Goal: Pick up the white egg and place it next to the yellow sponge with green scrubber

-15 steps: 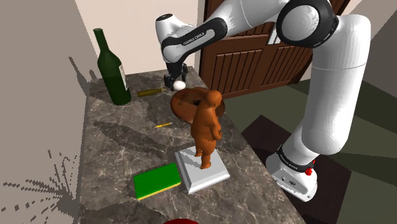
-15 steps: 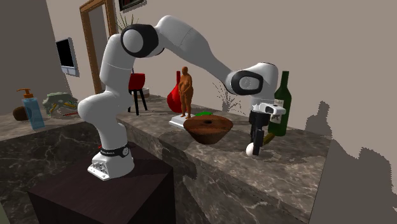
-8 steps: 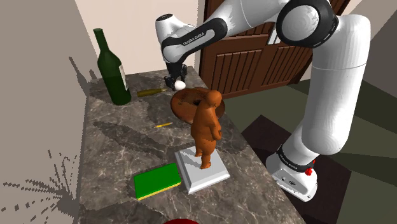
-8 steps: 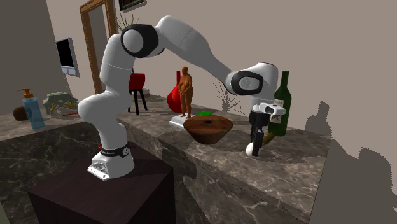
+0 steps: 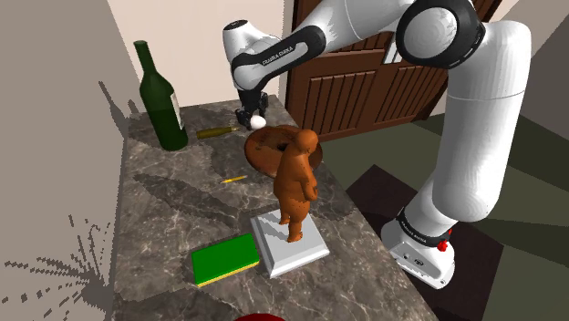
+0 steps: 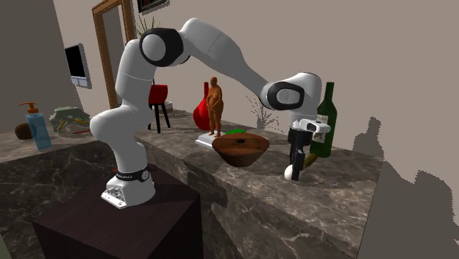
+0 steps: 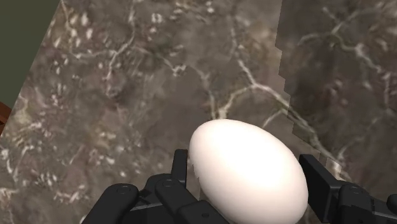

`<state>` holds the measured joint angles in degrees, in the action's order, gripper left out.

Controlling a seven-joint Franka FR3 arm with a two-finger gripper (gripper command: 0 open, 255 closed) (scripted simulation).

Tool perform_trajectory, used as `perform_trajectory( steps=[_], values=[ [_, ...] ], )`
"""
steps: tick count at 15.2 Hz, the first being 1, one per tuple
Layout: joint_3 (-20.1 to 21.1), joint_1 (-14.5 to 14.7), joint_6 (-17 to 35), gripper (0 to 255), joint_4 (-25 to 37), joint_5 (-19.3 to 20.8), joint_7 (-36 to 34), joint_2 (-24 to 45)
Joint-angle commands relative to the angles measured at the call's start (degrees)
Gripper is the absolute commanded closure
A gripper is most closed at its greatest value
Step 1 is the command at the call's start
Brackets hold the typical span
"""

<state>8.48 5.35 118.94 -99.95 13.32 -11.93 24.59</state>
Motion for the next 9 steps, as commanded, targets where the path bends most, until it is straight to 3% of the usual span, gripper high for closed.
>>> perform_trajectory(
  steps=[1, 9],
  values=[
    [0.05, -0.02, -0.6, 255, 0.25, -0.12, 0.14, -0.38],
    [0.37, -0.11, -5.62, 255, 2.81, -0.96, 1.19, -2.94]
  ],
)
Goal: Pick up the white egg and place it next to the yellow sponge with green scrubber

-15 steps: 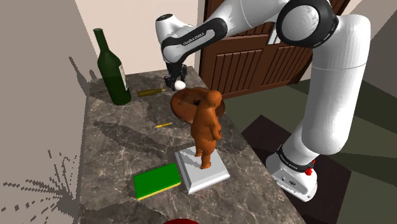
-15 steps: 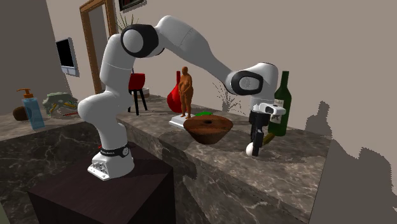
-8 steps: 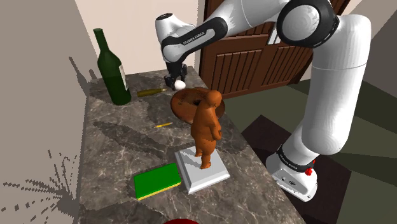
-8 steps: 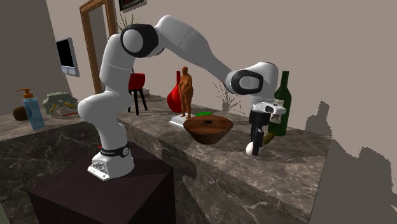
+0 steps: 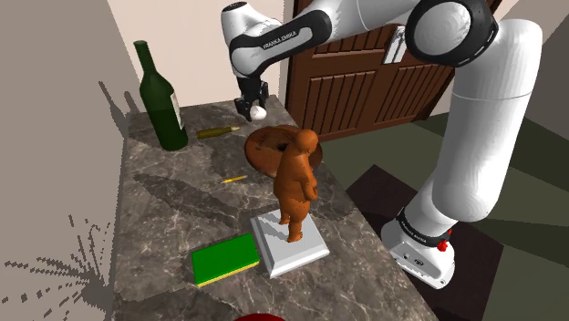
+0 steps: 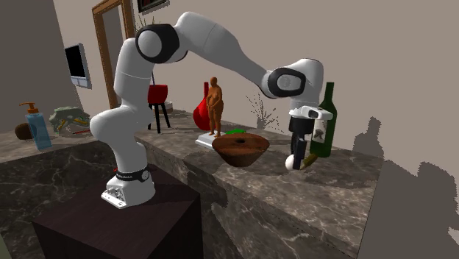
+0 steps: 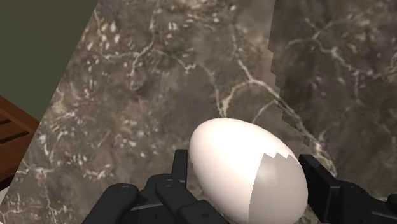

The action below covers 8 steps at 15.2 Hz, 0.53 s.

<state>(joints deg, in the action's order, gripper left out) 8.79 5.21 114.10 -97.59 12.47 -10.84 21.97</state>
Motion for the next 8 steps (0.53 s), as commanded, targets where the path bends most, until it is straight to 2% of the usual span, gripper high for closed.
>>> perform_trajectory(
  steps=[1, 8],
  values=[
    [0.09, 0.03, -1.43, 255, 0.83, -0.21, 0.22, -0.6],
    [0.28, 0.04, -6.07, 255, 3.91, -0.79, 1.08, -2.25]
  ],
)
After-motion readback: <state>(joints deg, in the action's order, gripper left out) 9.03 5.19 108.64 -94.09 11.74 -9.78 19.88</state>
